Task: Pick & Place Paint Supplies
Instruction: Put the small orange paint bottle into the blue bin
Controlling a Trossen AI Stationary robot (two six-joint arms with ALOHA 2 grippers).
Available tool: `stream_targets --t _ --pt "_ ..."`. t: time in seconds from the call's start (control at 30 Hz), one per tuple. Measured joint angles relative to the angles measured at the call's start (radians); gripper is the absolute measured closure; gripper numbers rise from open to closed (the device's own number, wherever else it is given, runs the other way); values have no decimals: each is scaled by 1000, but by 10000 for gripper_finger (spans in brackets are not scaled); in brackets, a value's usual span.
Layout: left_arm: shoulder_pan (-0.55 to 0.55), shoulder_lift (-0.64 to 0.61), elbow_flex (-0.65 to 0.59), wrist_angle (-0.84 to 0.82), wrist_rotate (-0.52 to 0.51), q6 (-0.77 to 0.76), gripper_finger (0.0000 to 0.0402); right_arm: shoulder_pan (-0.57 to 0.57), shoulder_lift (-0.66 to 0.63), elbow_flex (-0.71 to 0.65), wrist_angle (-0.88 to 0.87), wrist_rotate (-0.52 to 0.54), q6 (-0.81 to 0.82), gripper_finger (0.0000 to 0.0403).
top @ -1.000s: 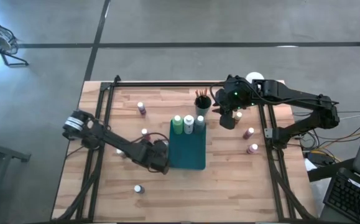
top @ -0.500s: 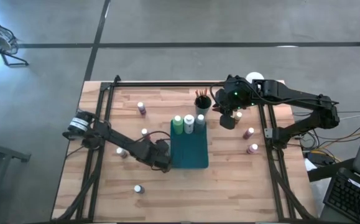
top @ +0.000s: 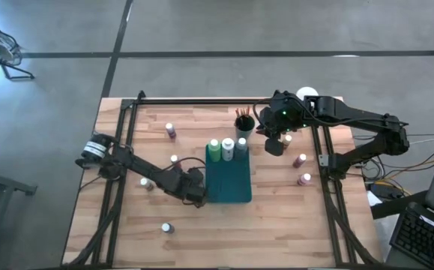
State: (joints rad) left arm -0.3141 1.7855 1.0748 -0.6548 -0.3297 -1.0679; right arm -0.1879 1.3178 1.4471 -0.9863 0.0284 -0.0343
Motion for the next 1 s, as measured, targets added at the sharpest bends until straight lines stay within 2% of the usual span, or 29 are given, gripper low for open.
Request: stream_targets --t 0.33,0.67,0.83,1.0 --pt "0 -6 0 -78 0 0 258 0 12 -2 -1 0 1 318" --pt "-32 -76 0 -208 -5 -7 267 0 35 -2 -1 0 -9 310" --pt "-80 -155 0 -242 -54 -12 268 0 34 -2 7 -1 -21 328" --pt "-141 -254 0 -254 -149 -2 268 8 47 -2 58 -26 -22 350"
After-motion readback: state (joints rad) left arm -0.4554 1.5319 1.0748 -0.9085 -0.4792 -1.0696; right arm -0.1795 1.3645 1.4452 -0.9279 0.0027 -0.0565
